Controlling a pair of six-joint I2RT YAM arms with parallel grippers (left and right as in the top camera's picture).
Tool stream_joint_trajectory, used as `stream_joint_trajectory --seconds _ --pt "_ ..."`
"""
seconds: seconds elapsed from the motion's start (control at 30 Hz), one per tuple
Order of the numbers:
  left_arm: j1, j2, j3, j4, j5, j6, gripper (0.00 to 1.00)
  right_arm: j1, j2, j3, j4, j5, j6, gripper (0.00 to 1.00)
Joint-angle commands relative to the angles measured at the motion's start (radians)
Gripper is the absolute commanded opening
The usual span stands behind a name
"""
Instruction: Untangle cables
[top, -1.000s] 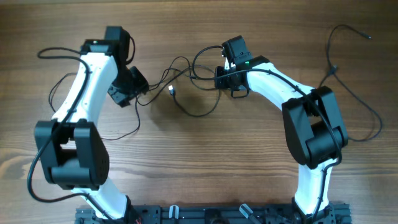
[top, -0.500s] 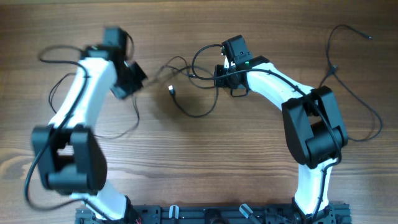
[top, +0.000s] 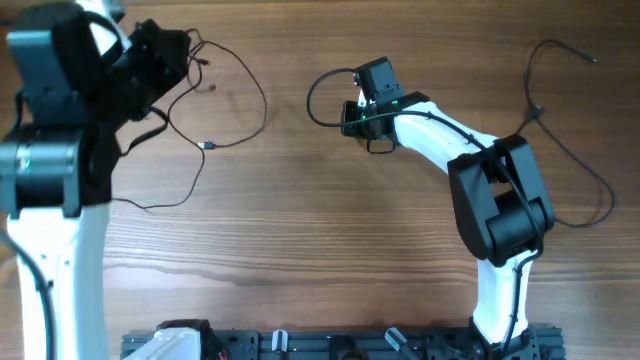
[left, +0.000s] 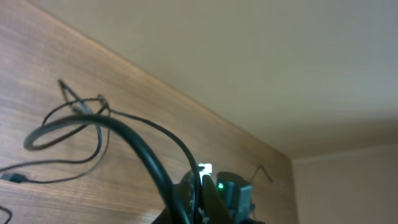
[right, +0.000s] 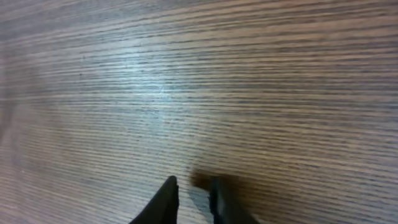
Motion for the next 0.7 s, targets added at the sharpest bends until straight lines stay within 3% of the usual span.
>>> stream_joint_trajectory --seconds 0.0,0.33,0.67 --pt "0.001 -0.018 0.01 -0.006 0.018 0.016 0.04 0.0 0.035 0.003 -0.002 -0.004 0.006 0.25" --pt "0.001 0.017 0.01 -0.037 0.018 0.015 0.04 0.0 0.035 0.003 -0.008 -0.051 0.004 0.41" --pt "-0.001 0.021 0.01 -0.055 0.019 0.015 0.04 0.0 0.035 0.003 0.093 -0.599 -0.194 0.6"
